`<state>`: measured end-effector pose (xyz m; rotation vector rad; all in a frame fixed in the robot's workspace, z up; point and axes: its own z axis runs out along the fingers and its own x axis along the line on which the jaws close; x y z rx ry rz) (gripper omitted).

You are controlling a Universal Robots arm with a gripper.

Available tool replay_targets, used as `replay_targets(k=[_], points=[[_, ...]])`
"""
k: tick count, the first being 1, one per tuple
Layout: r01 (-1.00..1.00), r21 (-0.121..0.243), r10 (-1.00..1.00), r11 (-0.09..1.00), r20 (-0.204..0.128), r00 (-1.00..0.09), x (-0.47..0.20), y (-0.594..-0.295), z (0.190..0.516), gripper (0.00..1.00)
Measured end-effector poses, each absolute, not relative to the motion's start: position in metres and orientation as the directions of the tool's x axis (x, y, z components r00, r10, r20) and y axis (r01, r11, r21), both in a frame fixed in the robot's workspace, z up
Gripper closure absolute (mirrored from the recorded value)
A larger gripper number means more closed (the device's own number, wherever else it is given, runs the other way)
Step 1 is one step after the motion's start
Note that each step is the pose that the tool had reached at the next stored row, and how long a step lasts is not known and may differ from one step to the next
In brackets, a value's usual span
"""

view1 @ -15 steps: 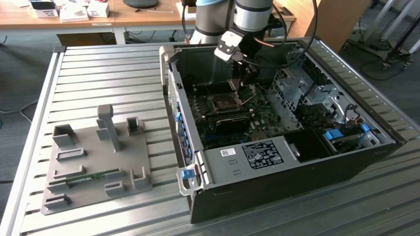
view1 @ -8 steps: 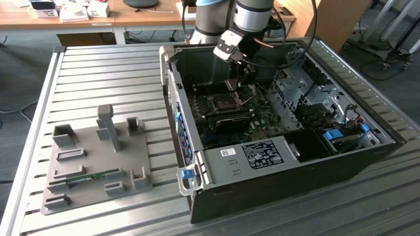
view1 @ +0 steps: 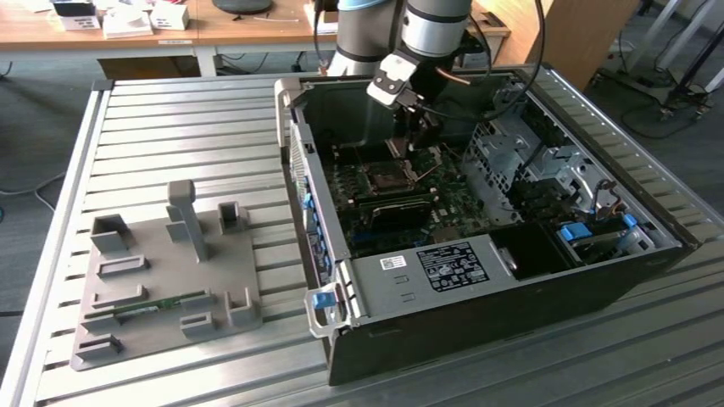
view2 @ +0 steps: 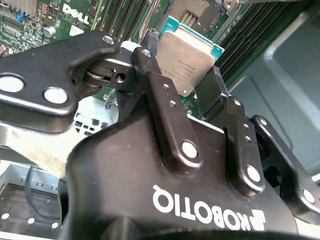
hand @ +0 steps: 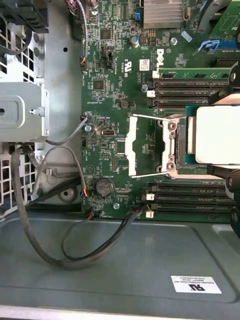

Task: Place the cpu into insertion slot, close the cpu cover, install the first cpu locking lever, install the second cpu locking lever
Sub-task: 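Place the cpu into insertion slot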

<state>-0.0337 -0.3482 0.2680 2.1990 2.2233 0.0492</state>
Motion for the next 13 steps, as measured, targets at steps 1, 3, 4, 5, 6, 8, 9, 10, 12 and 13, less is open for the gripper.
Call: replay_targets(k=[1,3,4,5,6,8,9,10,12,13], points=[[0.999,0.032,1.0,0.021,0.012,-0.022,-0.034,-0.348,0.267,0.46],[0.999,0.032,0.999,0.043,0.012,-0.044,-0.034,-0.348,0.265,0.46],[0.998,0.032,0.999,0.051,0.012,-0.051,-0.035,-0.348,0.264,0.46],[0.998,0.032,0.999,0.052,0.012,-0.052,-0.035,-0.348,0.263,0.46],[0.998,0.032,0.999,0.052,0.012,-0.052,-0.036,-0.348,0.262,0.46],[0.998,0.032,0.999,0.052,0.012,-0.052,-0.037,-0.348,0.259,0.46],[0.998,0.032,0.999,0.051,0.012,-0.052,-0.038,-0.348,0.258,0.46],[0.998,0.032,0.999,0.048,0.012,-0.048,-0.039,-0.348,0.257,0.46],[0.999,0.032,0.999,0.031,0.012,-0.032,-0.04,-0.348,0.254,0.46],[0.999,0.032,1.0,0.019,0.012,-0.02,-0.04,-0.348,0.254,0.46]])
